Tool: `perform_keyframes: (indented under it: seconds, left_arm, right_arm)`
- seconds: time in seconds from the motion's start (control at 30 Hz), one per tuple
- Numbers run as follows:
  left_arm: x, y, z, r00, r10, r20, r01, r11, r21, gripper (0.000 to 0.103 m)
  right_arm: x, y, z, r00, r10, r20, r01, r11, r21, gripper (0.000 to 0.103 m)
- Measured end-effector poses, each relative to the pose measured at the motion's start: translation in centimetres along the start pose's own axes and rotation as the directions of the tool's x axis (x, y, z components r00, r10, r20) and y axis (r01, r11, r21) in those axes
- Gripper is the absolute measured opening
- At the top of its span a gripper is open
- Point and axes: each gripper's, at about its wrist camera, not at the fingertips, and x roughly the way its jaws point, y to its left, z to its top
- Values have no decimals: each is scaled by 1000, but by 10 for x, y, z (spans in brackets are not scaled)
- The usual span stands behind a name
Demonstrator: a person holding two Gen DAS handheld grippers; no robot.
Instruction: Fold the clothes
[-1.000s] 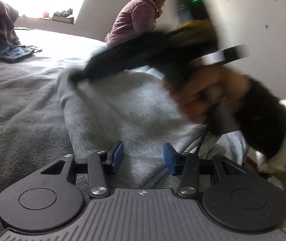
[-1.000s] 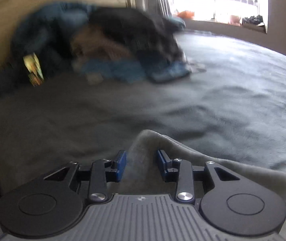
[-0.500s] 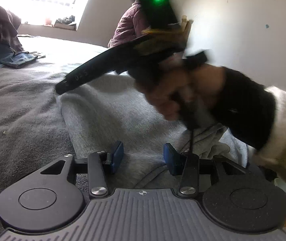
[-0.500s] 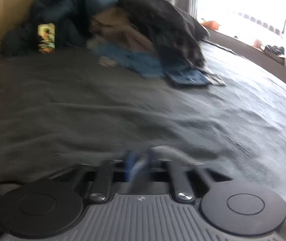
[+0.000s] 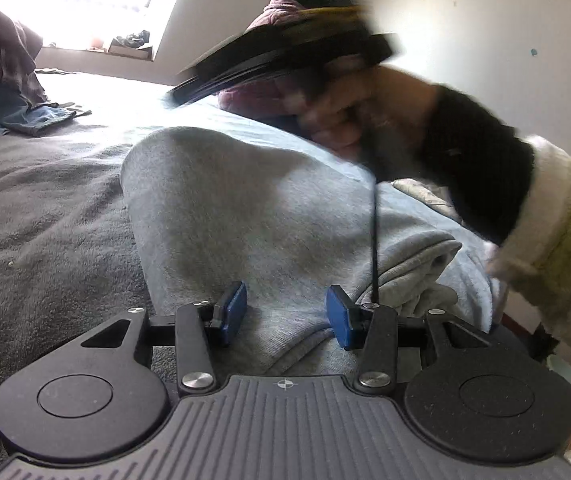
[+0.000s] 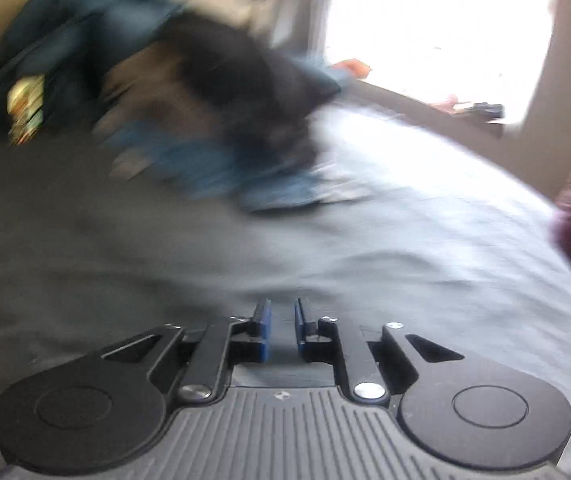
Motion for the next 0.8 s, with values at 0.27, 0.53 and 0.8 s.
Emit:
perform_keyframes:
  seconds: [0.27,0.53,0.8]
  left_arm:
    - [1,-2,5,999,10,-34,-10,1000,3,44]
    - [3,-5,15,996,19,-93,-16,999,35,46]
    - [6,-4,24,989,21,-144,-20,1000,12,47]
  right_arm:
    - [-26,-92,-83,973,-93,-212,148,955,257,16]
    - [-102,-108,-101,983,-164,-76,181,909,377,23]
    - [-179,-61,-103,1000,12,17,-17,944,330,24]
